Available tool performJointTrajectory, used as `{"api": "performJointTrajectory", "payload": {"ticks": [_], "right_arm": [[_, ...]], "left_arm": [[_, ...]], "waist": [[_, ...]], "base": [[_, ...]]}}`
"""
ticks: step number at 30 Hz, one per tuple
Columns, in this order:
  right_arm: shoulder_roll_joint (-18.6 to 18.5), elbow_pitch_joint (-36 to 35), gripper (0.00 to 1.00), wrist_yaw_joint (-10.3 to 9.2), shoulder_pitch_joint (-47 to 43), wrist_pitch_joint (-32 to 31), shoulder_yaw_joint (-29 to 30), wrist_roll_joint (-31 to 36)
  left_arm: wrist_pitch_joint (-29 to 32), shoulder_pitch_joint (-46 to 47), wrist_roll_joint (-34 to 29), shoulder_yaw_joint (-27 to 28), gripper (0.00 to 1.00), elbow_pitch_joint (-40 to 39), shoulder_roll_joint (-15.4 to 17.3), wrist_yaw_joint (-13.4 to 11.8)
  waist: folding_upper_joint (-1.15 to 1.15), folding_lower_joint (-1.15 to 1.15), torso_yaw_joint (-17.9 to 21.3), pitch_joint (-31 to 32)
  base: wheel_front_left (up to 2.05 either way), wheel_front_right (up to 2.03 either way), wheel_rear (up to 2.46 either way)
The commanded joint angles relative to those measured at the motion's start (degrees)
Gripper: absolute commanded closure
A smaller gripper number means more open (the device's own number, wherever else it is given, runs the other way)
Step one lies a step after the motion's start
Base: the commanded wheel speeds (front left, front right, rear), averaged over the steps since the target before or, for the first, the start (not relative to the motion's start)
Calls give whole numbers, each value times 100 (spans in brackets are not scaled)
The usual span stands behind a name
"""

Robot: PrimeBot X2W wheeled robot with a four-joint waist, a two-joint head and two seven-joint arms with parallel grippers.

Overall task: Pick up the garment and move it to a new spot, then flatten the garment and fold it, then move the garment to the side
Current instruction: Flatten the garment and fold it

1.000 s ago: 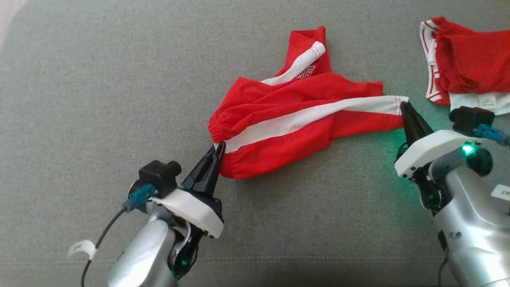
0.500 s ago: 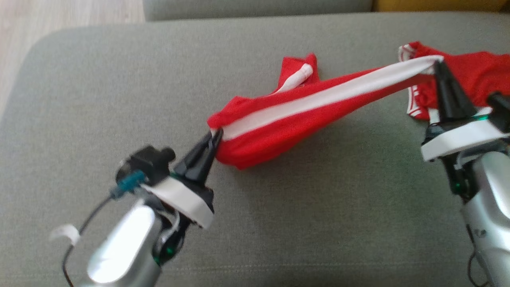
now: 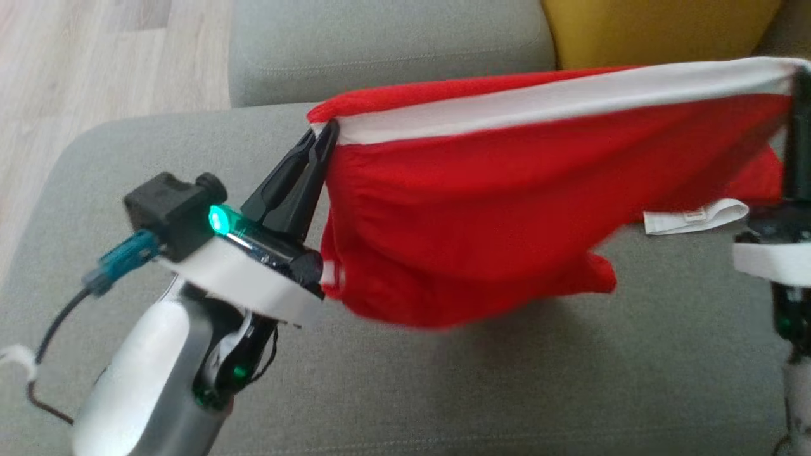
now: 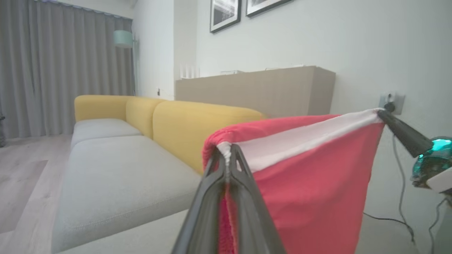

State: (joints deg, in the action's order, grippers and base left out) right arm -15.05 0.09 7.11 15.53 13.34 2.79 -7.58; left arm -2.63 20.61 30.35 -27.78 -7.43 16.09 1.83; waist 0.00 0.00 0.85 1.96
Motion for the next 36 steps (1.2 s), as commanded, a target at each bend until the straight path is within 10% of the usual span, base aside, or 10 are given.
{"api": "performJointTrajectory", "payload": {"ticks": [1,12,23,36], "right_arm": [[67,-561,100,37,-9,-196,83,127],[52,-1412,100,37,835,-1471,-31,-120],[-285,1144,100,37,4979,-1138,-967,-349],[101,3449,100,37,5244,-144,-1618,-361]], "left_arm": [[170,136,113,341,100,-544,177,-132],[1401,1255,473,691,100,-875,409,-366],[797,4829,-60,906,100,1988,409,297],[-691,5216,-295,238,100,4177,141,542]], "waist": [[0,0,10,25],[0,0,36,-804],[0,0,104,-2749],[0,0,-36,-3095]], "base": [[0,0,0],[0,0,0],[0,0,0],[0,0,0]]}}
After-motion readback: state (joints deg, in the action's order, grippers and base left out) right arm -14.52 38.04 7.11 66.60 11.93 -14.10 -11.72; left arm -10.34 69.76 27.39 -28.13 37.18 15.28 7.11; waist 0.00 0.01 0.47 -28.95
